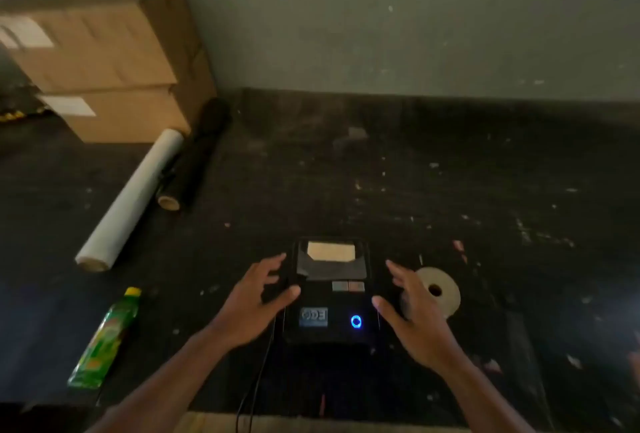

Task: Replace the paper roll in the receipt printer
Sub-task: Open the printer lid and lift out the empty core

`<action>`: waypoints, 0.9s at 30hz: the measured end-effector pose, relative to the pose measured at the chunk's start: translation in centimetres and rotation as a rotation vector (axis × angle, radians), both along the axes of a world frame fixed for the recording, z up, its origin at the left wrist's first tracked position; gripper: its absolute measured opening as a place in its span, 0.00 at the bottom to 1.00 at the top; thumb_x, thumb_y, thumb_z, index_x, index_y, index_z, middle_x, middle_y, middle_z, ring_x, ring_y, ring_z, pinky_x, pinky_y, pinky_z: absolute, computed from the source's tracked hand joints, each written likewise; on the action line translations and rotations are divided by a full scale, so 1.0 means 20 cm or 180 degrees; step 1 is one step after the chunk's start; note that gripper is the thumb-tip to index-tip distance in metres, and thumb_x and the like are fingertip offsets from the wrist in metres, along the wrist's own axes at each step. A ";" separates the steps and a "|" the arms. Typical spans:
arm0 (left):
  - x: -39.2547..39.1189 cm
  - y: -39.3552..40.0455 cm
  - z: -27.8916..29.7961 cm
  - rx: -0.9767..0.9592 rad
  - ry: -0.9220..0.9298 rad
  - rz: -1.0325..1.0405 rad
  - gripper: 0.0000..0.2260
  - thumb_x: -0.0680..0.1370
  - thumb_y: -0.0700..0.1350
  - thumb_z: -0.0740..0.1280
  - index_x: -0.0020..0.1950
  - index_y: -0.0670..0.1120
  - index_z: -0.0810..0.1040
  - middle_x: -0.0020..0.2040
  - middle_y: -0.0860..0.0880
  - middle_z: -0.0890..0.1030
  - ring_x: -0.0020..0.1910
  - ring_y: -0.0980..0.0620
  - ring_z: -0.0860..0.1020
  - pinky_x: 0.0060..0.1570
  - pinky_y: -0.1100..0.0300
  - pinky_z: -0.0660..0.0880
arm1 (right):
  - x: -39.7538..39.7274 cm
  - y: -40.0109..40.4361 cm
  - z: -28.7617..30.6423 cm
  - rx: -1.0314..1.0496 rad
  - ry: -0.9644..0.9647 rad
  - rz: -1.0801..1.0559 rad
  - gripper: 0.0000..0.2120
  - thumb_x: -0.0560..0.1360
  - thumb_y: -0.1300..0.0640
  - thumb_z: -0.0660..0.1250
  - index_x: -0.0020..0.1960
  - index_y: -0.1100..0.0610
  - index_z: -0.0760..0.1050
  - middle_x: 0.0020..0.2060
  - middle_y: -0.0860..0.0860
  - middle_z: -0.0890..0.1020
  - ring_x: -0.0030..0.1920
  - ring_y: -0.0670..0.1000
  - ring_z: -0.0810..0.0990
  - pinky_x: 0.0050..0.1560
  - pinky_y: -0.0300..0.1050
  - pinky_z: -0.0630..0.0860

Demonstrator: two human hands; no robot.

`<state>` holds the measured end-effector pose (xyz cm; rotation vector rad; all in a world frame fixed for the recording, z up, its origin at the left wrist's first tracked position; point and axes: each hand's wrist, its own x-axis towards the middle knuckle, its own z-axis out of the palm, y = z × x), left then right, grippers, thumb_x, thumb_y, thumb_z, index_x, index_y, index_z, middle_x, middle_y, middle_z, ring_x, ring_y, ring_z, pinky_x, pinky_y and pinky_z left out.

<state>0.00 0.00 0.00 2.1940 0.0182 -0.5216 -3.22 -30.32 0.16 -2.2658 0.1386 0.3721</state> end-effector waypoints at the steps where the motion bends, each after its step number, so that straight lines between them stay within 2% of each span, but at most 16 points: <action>1: -0.02 0.00 -0.04 -0.0127 0.0137 0.0142 0.47 0.68 0.75 0.70 0.82 0.60 0.61 0.78 0.54 0.71 0.72 0.57 0.74 0.73 0.46 0.73 | -0.02 0.02 -0.03 0.0181 0.0056 -0.0181 0.40 0.76 0.41 0.71 0.81 0.41 0.56 0.80 0.46 0.66 0.77 0.48 0.67 0.76 0.58 0.69; 2: -0.03 0.00 -0.05 -0.0185 0.0295 0.0170 0.51 0.65 0.76 0.71 0.83 0.59 0.59 0.78 0.54 0.71 0.72 0.56 0.75 0.73 0.46 0.74 | -0.03 0.03 -0.04 0.0311 0.0186 -0.0275 0.42 0.75 0.41 0.72 0.82 0.40 0.54 0.80 0.46 0.65 0.77 0.48 0.66 0.76 0.58 0.68; 4: -0.09 -0.02 -0.11 -0.0263 0.0479 0.0150 0.54 0.64 0.73 0.76 0.84 0.60 0.55 0.78 0.57 0.71 0.73 0.55 0.74 0.73 0.45 0.73 | -0.07 0.08 -0.08 0.0535 0.0415 -0.0249 0.44 0.74 0.41 0.73 0.82 0.39 0.51 0.80 0.46 0.64 0.77 0.47 0.66 0.76 0.54 0.68; 6: -0.10 -0.05 -0.14 -0.0359 0.0440 0.0277 0.52 0.67 0.67 0.79 0.84 0.61 0.54 0.78 0.58 0.70 0.74 0.56 0.72 0.73 0.49 0.73 | -0.06 0.12 -0.11 0.0686 0.0510 -0.0271 0.46 0.74 0.43 0.74 0.83 0.41 0.49 0.80 0.46 0.66 0.74 0.44 0.67 0.73 0.46 0.69; 8: -0.09 -0.06 -0.14 -0.0321 0.0282 0.0459 0.49 0.70 0.63 0.79 0.84 0.60 0.55 0.79 0.56 0.71 0.75 0.55 0.72 0.73 0.51 0.73 | -0.03 0.15 -0.11 0.0721 0.0419 -0.0408 0.45 0.75 0.47 0.75 0.83 0.43 0.50 0.79 0.47 0.67 0.73 0.43 0.68 0.69 0.43 0.70; 10: -0.09 -0.07 -0.16 -0.0308 0.0253 0.0557 0.48 0.71 0.63 0.78 0.84 0.61 0.56 0.79 0.54 0.72 0.75 0.53 0.72 0.73 0.49 0.73 | -0.02 0.16 -0.13 0.0707 0.0397 -0.0533 0.43 0.76 0.50 0.75 0.82 0.45 0.53 0.78 0.48 0.69 0.71 0.44 0.70 0.68 0.42 0.71; 14: -0.14 -0.09 -0.17 -0.0272 0.0180 0.0716 0.43 0.72 0.61 0.77 0.83 0.59 0.60 0.77 0.54 0.75 0.74 0.53 0.74 0.73 0.48 0.74 | -0.04 0.15 -0.15 0.0686 0.0374 -0.0550 0.41 0.76 0.49 0.75 0.82 0.46 0.56 0.76 0.47 0.71 0.66 0.39 0.70 0.59 0.33 0.70; 17: -0.15 -0.09 -0.18 -0.0251 0.0153 0.0770 0.42 0.73 0.61 0.77 0.83 0.57 0.63 0.75 0.54 0.77 0.72 0.54 0.76 0.71 0.52 0.75 | -0.04 0.15 -0.16 0.0590 0.0307 -0.0600 0.40 0.75 0.49 0.75 0.81 0.46 0.58 0.75 0.47 0.74 0.65 0.39 0.71 0.63 0.38 0.71; 22: -0.15 -0.09 -0.17 -0.0173 0.0021 0.0738 0.43 0.72 0.62 0.76 0.83 0.55 0.63 0.75 0.51 0.76 0.70 0.56 0.76 0.68 0.57 0.74 | -0.06 0.15 -0.20 0.0421 0.0172 -0.0656 0.40 0.74 0.42 0.74 0.81 0.45 0.60 0.75 0.46 0.73 0.74 0.47 0.72 0.73 0.53 0.72; 25: -0.16 -0.11 -0.16 -0.0239 0.0039 0.0780 0.44 0.71 0.64 0.75 0.83 0.56 0.61 0.77 0.50 0.73 0.72 0.53 0.74 0.70 0.54 0.73 | -0.08 0.17 -0.21 0.0395 0.0111 -0.0734 0.42 0.73 0.42 0.75 0.81 0.45 0.60 0.76 0.47 0.72 0.75 0.48 0.71 0.73 0.53 0.71; 27: -0.17 -0.11 -0.17 -0.0342 0.0030 0.0791 0.48 0.67 0.70 0.74 0.83 0.58 0.61 0.77 0.51 0.72 0.74 0.52 0.73 0.70 0.54 0.73 | -0.09 0.17 -0.21 0.0374 0.0065 -0.0738 0.43 0.72 0.42 0.76 0.81 0.47 0.60 0.76 0.46 0.71 0.75 0.47 0.70 0.73 0.52 0.71</action>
